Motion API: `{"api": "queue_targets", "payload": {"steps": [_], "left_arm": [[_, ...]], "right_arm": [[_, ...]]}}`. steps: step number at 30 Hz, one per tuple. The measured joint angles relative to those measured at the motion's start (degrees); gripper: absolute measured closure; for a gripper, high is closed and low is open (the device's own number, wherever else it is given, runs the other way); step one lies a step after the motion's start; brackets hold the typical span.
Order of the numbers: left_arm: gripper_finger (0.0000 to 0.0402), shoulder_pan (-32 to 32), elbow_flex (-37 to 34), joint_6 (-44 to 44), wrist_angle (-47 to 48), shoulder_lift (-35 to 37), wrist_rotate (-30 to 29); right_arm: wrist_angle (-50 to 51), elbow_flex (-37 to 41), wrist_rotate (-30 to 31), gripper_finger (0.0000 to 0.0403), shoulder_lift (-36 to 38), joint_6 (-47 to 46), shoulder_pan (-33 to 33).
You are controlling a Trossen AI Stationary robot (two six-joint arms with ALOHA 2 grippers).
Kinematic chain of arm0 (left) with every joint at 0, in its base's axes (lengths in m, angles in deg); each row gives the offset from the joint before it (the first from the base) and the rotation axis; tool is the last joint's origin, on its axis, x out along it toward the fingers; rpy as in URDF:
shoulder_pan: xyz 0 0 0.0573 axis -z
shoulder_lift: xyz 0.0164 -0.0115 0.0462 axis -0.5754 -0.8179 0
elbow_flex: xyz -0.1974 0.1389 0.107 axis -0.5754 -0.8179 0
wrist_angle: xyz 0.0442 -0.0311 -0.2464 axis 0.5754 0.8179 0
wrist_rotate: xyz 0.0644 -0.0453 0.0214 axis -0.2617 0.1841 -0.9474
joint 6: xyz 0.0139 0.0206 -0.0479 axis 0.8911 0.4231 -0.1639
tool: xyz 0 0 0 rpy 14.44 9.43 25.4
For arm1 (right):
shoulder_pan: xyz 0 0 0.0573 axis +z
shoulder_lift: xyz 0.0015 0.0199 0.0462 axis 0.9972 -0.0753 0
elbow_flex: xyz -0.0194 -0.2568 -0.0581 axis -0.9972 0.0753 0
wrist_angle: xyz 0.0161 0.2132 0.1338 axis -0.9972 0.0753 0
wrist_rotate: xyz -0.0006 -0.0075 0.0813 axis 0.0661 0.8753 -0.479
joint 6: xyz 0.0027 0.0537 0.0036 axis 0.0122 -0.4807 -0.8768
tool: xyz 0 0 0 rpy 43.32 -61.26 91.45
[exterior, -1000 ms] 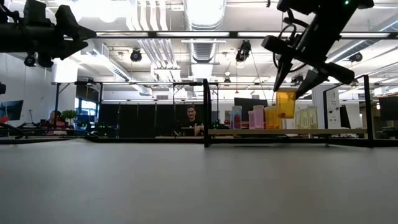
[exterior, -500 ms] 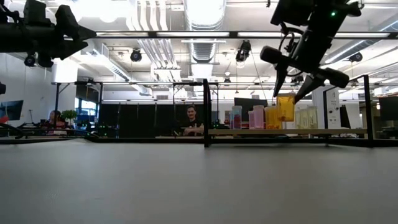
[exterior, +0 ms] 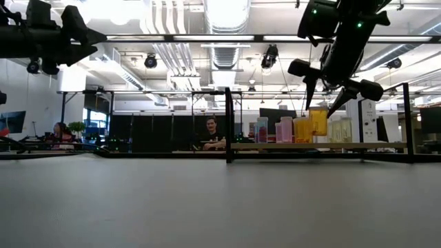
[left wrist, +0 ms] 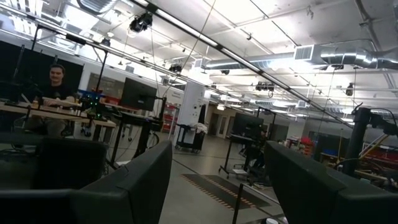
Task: Pick and place medicine bottles onto shelf by color
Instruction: Put the orange pill bottle on the shelf aligned with the other orange pill bottles
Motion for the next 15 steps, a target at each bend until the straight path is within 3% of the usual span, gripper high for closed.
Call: {"api": "queue_targets", "payload": {"steps": [15], "left_arm": [[0.0162,0.0,0.0,0.0,0.0,0.0,0.0]], "right_arm": [[-0.5,0.2,-0.3,0.0202,-2.1,-1.4,-2.7]]}}
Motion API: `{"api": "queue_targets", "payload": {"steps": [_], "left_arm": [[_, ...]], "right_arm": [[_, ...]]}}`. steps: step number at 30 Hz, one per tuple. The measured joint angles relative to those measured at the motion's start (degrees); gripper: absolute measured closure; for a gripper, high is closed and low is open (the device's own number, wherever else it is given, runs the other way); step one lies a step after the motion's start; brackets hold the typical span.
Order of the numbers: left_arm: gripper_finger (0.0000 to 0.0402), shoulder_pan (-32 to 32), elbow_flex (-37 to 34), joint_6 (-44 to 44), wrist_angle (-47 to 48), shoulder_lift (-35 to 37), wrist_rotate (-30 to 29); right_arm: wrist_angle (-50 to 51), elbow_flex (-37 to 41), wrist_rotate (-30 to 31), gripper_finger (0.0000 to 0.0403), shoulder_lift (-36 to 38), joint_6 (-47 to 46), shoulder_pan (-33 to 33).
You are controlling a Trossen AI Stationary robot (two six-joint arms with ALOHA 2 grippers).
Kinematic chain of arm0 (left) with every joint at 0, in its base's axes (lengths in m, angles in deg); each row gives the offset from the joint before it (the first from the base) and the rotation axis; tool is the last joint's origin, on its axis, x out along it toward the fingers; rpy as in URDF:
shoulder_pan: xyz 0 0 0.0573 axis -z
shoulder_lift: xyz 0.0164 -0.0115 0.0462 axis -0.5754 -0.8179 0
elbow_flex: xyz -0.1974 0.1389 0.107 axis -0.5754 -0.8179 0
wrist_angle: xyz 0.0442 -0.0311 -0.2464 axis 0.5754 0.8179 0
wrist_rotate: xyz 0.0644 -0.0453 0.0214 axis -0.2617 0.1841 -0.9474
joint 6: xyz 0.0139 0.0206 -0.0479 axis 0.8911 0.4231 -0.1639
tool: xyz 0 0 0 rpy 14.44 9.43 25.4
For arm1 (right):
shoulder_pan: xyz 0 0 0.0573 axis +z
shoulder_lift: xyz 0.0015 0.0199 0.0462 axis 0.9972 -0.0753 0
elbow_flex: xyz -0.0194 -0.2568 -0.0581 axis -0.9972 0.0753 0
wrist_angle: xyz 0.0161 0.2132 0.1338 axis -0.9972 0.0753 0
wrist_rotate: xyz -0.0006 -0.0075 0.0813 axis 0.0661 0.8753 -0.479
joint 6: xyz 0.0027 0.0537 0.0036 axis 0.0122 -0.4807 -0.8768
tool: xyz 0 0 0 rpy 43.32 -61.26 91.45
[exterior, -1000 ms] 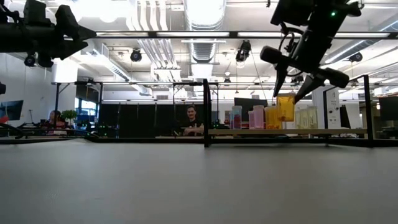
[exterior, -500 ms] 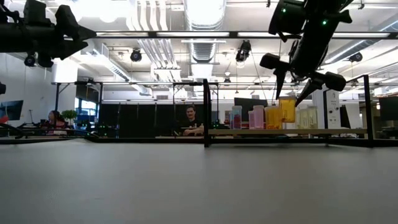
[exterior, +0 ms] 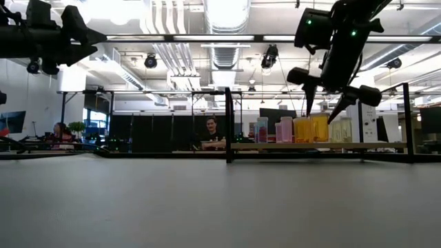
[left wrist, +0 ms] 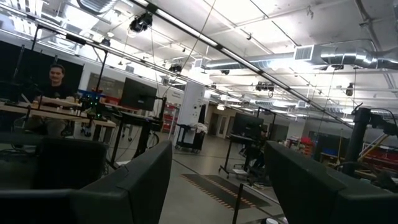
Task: Pick and place medicine bottles onto shelf by color
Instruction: Put the orange pill bottle on the shelf aligned with the other orange pill bottles
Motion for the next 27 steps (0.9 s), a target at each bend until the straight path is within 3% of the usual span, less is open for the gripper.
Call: {"api": "queue_targets", "payload": {"steps": [27], "left_arm": [[0.0162,0.0,0.0,0.0,0.0,0.0,0.0]], "right_arm": [[-1.7,-2.3,-1.5,0.0202,-3.4,3.7,-3.5]]}}
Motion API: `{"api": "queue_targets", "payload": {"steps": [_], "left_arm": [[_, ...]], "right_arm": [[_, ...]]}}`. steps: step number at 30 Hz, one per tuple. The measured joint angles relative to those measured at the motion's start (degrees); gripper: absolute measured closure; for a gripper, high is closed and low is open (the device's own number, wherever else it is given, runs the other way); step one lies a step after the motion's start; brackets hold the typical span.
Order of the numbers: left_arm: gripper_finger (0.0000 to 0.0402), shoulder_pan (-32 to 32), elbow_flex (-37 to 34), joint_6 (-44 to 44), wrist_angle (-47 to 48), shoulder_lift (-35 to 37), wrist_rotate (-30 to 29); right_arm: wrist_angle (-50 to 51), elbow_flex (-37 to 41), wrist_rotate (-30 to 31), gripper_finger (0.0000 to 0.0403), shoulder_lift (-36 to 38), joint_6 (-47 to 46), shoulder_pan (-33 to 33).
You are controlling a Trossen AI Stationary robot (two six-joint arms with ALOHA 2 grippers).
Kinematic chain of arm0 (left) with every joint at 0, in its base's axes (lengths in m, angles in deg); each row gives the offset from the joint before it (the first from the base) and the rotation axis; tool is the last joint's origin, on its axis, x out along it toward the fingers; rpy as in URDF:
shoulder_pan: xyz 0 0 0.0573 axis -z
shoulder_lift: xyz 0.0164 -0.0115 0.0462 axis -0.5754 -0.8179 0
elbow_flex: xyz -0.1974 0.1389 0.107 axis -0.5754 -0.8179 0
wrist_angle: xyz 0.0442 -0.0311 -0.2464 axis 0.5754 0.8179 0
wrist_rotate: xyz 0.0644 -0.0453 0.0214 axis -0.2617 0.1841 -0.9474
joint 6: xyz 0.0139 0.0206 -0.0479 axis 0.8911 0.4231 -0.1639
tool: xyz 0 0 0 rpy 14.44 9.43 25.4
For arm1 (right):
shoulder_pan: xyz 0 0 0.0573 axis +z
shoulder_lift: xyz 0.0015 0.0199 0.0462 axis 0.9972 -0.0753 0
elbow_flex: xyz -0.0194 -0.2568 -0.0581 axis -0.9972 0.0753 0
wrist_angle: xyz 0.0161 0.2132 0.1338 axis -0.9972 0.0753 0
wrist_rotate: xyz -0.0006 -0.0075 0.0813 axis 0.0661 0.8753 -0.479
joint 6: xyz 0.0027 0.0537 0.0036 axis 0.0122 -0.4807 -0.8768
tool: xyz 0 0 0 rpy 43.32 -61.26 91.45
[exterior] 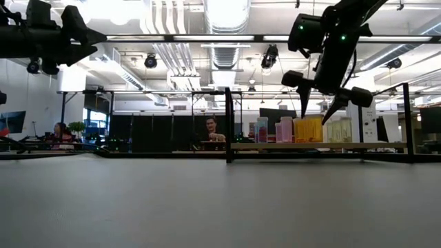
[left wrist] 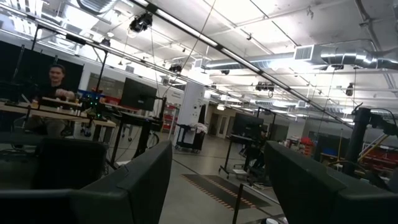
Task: Pick and place medicine bottles onto shelf by color
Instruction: Put the orange pill bottle on the shelf aligned with the other orange pill bottles, then return to Home Position
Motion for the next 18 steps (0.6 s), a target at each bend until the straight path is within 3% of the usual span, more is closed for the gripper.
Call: {"api": "queue_targets", "payload": {"steps": [10,18], "left_arm": [[0.0162,0.0,0.0,0.0,0.0,0.0,0.0],[0.0162,0.0,0.0,0.0,0.0,0.0,0.0]], "right_arm": [[0.5,0.1,0.6,0.0193,0.0,0.4,-0.1],[0.4,0.1,0.6,0.0117,0.0,0.4,-0.1]]}}
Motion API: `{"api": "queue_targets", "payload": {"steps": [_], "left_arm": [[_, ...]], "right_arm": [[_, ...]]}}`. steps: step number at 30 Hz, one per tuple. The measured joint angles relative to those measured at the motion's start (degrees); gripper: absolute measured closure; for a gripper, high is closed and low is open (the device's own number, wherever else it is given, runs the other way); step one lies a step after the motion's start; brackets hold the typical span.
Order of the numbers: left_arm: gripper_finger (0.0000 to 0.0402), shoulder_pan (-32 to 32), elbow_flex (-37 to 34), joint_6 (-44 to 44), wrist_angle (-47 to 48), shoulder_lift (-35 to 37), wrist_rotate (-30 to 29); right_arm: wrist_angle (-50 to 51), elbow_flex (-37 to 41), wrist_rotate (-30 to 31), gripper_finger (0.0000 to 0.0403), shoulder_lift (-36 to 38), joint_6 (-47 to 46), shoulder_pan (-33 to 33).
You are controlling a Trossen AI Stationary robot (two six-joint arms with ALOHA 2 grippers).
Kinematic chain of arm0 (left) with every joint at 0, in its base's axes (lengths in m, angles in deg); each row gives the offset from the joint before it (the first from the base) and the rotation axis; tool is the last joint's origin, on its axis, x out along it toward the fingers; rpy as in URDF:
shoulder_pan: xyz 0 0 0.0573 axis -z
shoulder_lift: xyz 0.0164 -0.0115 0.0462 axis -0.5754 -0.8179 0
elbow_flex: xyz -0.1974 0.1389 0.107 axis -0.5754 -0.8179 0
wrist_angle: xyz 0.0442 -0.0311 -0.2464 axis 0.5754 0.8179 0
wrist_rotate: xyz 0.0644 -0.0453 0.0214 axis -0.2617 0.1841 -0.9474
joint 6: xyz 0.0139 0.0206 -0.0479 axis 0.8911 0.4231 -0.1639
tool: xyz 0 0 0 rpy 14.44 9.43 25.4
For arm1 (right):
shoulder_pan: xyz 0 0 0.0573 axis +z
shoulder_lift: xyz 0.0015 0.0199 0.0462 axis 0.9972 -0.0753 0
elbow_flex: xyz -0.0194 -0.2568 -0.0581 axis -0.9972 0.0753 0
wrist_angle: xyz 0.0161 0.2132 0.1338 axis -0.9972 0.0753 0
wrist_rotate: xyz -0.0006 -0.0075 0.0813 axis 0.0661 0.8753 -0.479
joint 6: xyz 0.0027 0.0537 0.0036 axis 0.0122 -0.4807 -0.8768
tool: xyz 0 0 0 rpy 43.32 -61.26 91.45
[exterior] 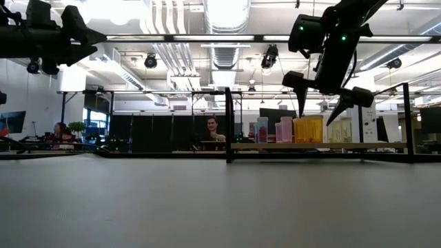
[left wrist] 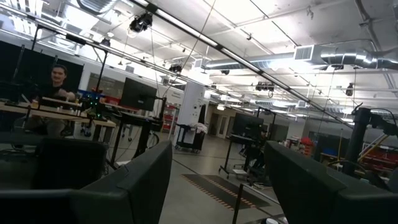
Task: Pick and place medicine bottles onto shelf by color
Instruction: Return to Home Position
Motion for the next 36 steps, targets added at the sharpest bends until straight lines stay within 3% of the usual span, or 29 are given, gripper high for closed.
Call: {"api": "queue_targets", "payload": {"steps": [8,18,26,36], "left_arm": [[0.0162,0.0,0.0,0.0,0.0,0.0,0.0],[0.0162,0.0,0.0,0.0,0.0,0.0,0.0],[0.0162,0.0,0.0,0.0,0.0,0.0,0.0],[0.0162,0.0,0.0,0.0,0.0,0.0,0.0]], "right_arm": [[1.6,-1.2,-1.5,0.0056,0.1,1.3,0.4],[7.6,-8.5,-1.3,0.0050,1.0,12.4,7.5],[-4.2,-4.9,8.0,0.0051,6.3,24.4,17.4],[-27.8,12.4,7.5,0.0051,20.6,42.3,20.9]]}}
